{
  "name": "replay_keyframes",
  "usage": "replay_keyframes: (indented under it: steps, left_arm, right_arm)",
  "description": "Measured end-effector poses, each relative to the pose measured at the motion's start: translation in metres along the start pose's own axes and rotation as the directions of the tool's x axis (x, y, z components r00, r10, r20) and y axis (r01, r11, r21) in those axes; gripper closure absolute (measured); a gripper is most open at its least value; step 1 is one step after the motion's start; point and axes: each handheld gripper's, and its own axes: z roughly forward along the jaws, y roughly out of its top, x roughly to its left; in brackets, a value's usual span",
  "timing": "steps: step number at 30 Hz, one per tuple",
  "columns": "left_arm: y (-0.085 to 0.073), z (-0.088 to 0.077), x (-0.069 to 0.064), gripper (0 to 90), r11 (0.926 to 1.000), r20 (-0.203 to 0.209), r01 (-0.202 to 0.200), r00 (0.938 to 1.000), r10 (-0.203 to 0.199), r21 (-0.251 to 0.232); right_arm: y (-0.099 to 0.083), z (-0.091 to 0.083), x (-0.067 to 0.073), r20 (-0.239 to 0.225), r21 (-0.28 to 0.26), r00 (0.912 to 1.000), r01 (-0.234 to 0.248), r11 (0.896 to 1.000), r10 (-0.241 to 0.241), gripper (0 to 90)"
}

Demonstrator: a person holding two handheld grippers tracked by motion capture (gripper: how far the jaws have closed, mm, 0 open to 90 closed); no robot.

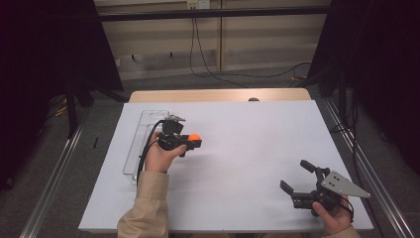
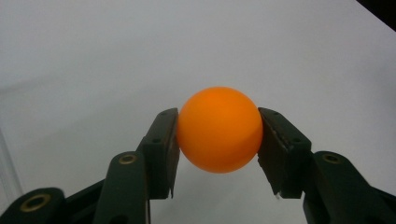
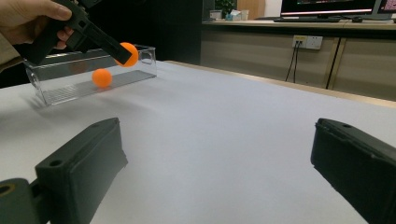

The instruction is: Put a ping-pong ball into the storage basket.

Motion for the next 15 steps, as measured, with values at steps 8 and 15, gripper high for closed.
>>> replay_keyframes:
  steps: [8, 15]
  left_arm:
    - [-0.0008, -0.0035, 0.0027, 50.9, 0.9999, -0.002, 0.010, 0.9999, -0.010, 0.000]
    - [-0.0014, -0.0069, 0.0055, 50.9, 1.0000, -0.010, 0.009, 0.9999, -0.009, 0.004]
  right_arm:
    - [0.0000, -0.0002, -0.0003, -0.001, 0.002, 1.0000, 0.003, 1.000, -0.003, 1.8]
    - [0.0000, -0.0002, -0.0003, -0.001, 0.002, 1.0000, 0.005, 1.000, -0.005, 1.8]
